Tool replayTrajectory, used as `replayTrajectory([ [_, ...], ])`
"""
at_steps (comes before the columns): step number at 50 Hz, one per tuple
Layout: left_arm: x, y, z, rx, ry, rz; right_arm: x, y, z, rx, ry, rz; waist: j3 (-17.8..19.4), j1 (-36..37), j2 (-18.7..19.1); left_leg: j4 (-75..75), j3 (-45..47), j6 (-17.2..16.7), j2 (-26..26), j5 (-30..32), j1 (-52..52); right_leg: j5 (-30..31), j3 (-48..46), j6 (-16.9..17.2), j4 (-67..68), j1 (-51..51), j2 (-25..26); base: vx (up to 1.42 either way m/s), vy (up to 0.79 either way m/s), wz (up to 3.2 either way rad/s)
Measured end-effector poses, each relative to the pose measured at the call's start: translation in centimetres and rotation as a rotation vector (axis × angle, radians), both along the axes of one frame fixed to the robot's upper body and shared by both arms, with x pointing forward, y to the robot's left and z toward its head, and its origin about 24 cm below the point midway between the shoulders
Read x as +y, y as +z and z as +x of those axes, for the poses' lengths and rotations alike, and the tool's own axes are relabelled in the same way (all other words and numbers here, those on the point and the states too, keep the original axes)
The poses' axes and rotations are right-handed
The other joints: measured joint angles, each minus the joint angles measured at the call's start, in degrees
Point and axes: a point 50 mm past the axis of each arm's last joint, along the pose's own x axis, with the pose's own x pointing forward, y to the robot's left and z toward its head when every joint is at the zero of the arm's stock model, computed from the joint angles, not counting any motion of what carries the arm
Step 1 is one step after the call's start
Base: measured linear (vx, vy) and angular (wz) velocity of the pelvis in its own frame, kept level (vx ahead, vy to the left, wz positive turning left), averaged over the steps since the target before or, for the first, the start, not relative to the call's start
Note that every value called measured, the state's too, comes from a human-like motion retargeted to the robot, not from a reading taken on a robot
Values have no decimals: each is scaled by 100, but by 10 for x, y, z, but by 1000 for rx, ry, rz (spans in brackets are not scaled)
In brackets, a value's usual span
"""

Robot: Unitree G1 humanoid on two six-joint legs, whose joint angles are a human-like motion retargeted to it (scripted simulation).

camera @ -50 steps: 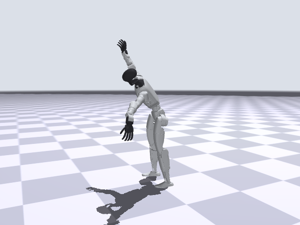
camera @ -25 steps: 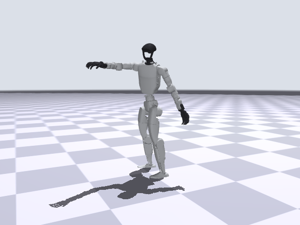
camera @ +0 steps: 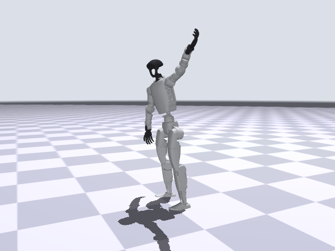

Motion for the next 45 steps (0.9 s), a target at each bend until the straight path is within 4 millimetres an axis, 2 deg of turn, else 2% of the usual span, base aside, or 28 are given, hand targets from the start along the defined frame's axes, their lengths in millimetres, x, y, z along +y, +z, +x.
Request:
replayTrajectory([
  [3, -29, 51, -26, 80, 63, 194, -36, 24, -19, -28, -103, -101, 83, -789, 340, 67, 249, -43, 42, -80, 44, 33, 249, 102, 8, -78, 16, 1, -1, -76],
  [6, -61, 91, -32, 188, 116, 351, -70, 51, -14, -121, -200, -218, 217, -1557, 560, 123, 527, -53, 89, -155, 101, 67, 535, 208, 28, -175, 39, 1, -2, -86],
  [7, -77, 107, -28, 226, 132, 410, -76, 57, -11, -163, -244, -245, 254, -1764, 554, 139, 626, -47, 104, -179, 128, 78, 639, 242, 36, -206, 48, 1, -3, -93],
  [8, -100, 130, -13, 269, 132, 483, -76, 58, -8, -205, -304, -253, 274, -1897, 451, 154, 729, -36, 120, -204, 166, 86, 748, 272, 46, -229, 58, 1, -3, -96],
  [9, -115, 138, 15, 330, 111, 540, -82, 63, -11, -242, -367, -279, 226, -1970, 443, 159, 835, -19, 135, -225, 200, 97, 862, 296, 55, -264, 70, 1, -3, -100],
  [10, -122, 136, 44, 397, 84, 583, -89, 70, -16, -278, -430, -314, 144, -2012, 483, 159, 942, 2, 149, -244, 231, 109, 978, 317, 63, -305, 83, 1, -3, -99],
  [13, -138, 125, 97, 640, 95, 713, -109, 93, 4, -443, -503, -364, 120, -2465, 590, 157, 1229, 92, 202, -291, 298, 150, 1303, 332, 91, -442, 145, 1, -2, -95],
  [17, -150, 92, 157, 1013, 142, 866, -122, 118, 53, -667, -494, -348, 191, -3084, 593, 137, 1575, 213, 275, -344, 408, 222, 1692, 367, 116, -582, 249, 0, -2, -86],
  [20, -150, 62, 189, 1272, 162, 948, -122, 134, 96, -827, -433, -307, 295, -3546, 450, 111, 1786, 292, 314, -373, 491, 288, 1925, 448, 119, -652, 319, -1, -1, -70],
  [23, -144, 30, 211, 1481, 153, 982, -116, 155, 143, -991, -365, -277, 418, -3972, 179, 88, 1949, 346, 354, -391, 572, 361, 2099, 547, 108, -684, 394, -2, -3, -56],
  [27, -141, 18, 216, 1636, 157, 994, -100, 193, 205, -1268, -347, -235, 759, -4383, -475, 90, 2110, 332, 512, -385, 641, 459, 2252, 556, 88, -705, 610, -4, -10, -42],
  [30, -141, 11, 220, 1705, 145, 1003, -91, 230, 238, -1478, -398, -220, 948, -4539, -1123, 114, 2181, 321, 593, -380, 681, 519, 2317, 556, 74, -692, 718, -4, -8, -24],
  [32, -140, 7, 222, 1740, 126, 1006, -89, 254, 251, -1604, -464, -212, 1037, -4549, -1618, 138, 2203, 329, 610, -382, 696, 546, 2341, 556, 71, -678, 741, 0, 0, 0],
  [35, -135, 0, 223, 1793, 87, 978, -93, 285, 258, -1762, -596, -190, 1139, -4440, -2429, 177, 2206, 366, 582, -392, 709, 564, 2357, 556, 77, -654, 705, -1, 2, 1],
  [38, -120, -4, 215, 1817, 38, 851, -108, 317, 249, -1905, -752, -175, 1218, -4186, -3113, 206, 2163, 430, 532, -399, 626, 574, 2333, 556, 80, -702, 630, -1, 9, 13],
  [42, -85, -3, 185, 1707, -56, 508, -139, 396, 208, -2189, -925, -220, 1352, -3804, -3350, 285, 1989, 521, 572, -384, 111, 624, 2182, 535, 48, -1078, 615, 1, 10, 35],
  [45, -56, -11, 154, 1588, -71, 227, -153, 461, 157, -2439, -1035, -258, 1570, -3476, -3460, 385, 1764, 520, 711, -360, -329, 635, 1965, 405, 46, -1353, 720, 0, 0, 55],
])
